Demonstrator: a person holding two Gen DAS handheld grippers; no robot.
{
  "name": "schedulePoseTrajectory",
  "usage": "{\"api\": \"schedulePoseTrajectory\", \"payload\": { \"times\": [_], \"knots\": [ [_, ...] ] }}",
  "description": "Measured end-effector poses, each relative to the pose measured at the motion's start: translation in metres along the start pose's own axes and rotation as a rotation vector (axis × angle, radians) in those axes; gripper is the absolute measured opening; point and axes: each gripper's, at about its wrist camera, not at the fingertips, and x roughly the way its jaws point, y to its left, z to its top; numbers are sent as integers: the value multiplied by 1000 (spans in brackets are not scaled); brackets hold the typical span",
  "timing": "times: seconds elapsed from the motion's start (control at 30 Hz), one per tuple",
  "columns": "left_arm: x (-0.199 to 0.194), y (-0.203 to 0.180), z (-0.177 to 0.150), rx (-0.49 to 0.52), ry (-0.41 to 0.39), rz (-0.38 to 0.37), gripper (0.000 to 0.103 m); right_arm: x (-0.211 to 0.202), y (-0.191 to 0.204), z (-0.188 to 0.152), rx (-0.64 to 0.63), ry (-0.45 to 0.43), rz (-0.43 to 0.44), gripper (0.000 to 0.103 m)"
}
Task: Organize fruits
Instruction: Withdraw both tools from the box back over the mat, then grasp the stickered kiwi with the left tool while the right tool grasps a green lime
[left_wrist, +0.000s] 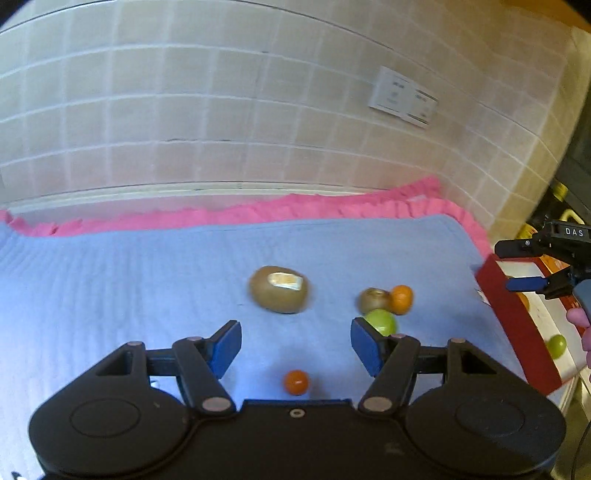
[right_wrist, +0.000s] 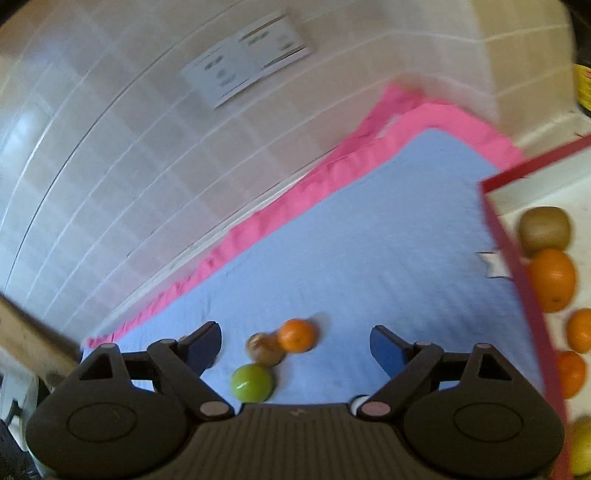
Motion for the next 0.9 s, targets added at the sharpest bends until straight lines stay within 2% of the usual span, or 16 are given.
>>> {"api": "schedulePoseTrajectory", "payload": {
  "times": [0.23,0.33,0.43,0.57,0.73,0.83,0.9],
  "knots": [
    [10,24,8,-49,0,2,78,36,33,-7,-35,60,5,89],
    [25,31,16,-97,5,-58,78,57,40,-15,-40,115,4,89],
    [53,38,25,-156,49,-116,78,80,48,-25,-47,165,-12,89],
    [88,35,36,-119,74,-105,78,98,53,-38,-68,200,-39,89],
    [126,24,44,-35,120,-49,79,120,57,-49,-112,247,-73,88],
    [138,29,46,-60,128,-106,81,125,57,-51,-127,246,-97,88],
    [145,32,45,-80,132,-99,81,128,58,-52,-138,244,-114,88]
  ]
}}
